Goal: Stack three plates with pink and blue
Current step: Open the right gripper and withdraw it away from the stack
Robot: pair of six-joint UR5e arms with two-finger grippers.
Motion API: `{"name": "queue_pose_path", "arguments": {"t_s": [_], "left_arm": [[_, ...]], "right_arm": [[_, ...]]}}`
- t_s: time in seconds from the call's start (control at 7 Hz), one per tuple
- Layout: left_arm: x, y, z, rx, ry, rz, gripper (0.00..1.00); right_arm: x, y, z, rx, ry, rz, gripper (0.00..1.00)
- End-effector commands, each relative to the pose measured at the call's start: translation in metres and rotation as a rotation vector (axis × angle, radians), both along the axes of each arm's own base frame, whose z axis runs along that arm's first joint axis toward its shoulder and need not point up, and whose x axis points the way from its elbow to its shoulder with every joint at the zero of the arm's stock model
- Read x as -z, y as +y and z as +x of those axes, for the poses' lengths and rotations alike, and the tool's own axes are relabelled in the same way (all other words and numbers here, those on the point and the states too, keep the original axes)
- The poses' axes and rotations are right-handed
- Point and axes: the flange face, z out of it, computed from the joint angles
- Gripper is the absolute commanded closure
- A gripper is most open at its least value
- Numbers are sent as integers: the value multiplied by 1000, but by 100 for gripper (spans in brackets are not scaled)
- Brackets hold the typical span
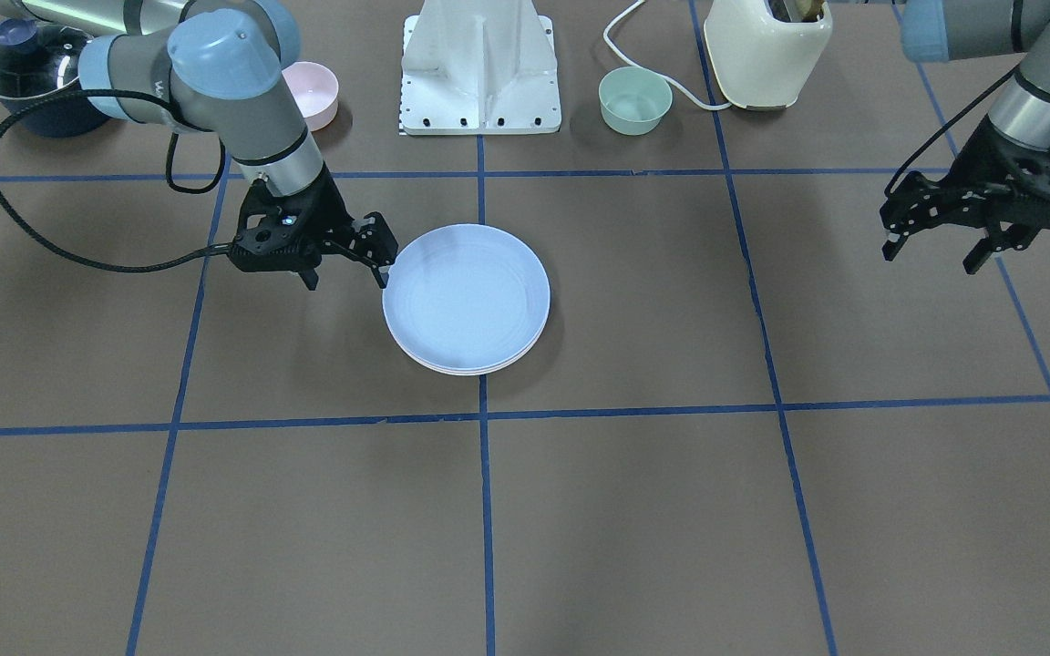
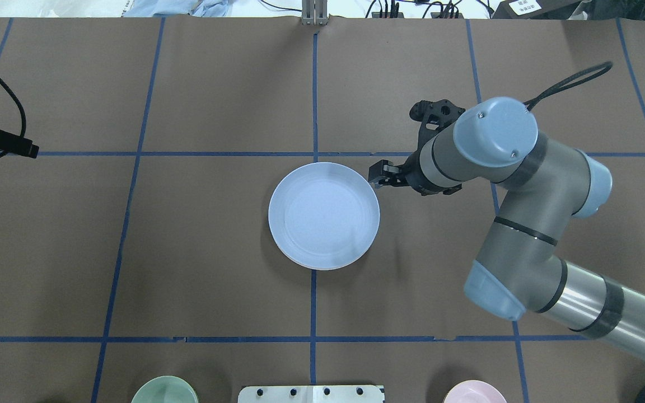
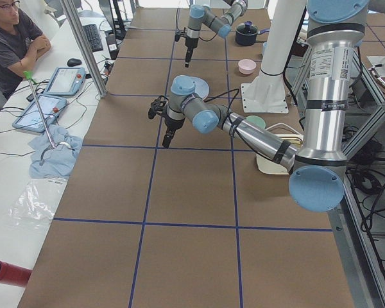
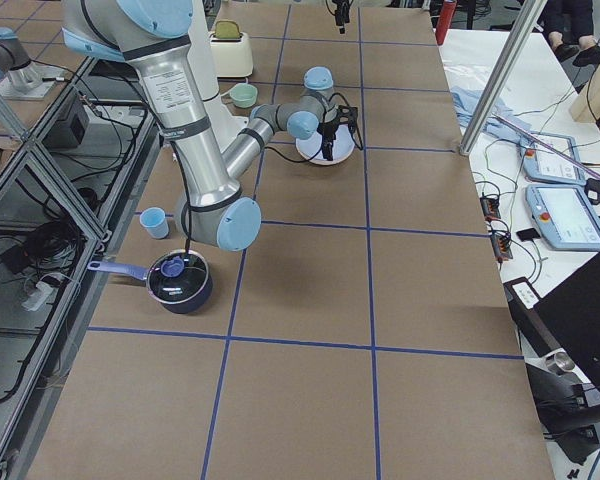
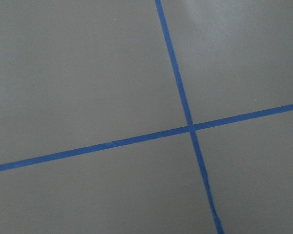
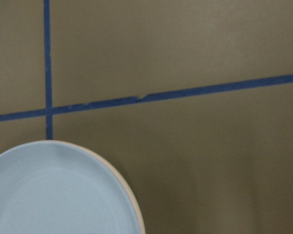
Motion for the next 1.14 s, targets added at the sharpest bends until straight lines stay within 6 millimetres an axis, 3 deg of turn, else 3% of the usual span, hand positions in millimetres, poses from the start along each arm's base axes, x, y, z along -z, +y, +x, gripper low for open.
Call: {"name": "queue_pose_path", "arguments": {"t_s": [0.0,0.14,0.29,0.43,0.57,0.71,0.86,1.0], "left_arm": [[-67,-21,-80,-85,-40,49,0],[-102,-30,-129,-104,-82,85,0],[-132,-33,-156,-107,-110,84,0],[-145,-36,-174,-91,-129,74,0],[-148,-34,-178,-83,-131,69,0],[-155,-32,-178,-74,-127,49,0],[-180,-37,-174,-79,-125,1,0],[-202,-32,-175,-94,-129,9,0]], "right_arm": [[-6,-47,107,115,75,52,0],[-30,-65,156,196,109,84,0],[-73,-66,206,234,170,107,0],[-118,-66,260,287,187,137,0],[-170,-56,316,345,197,161,0],[-208,-35,357,347,168,139,0],[-231,-29,369,333,175,92,0],[-255,-13,398,293,176,44,0]]}}
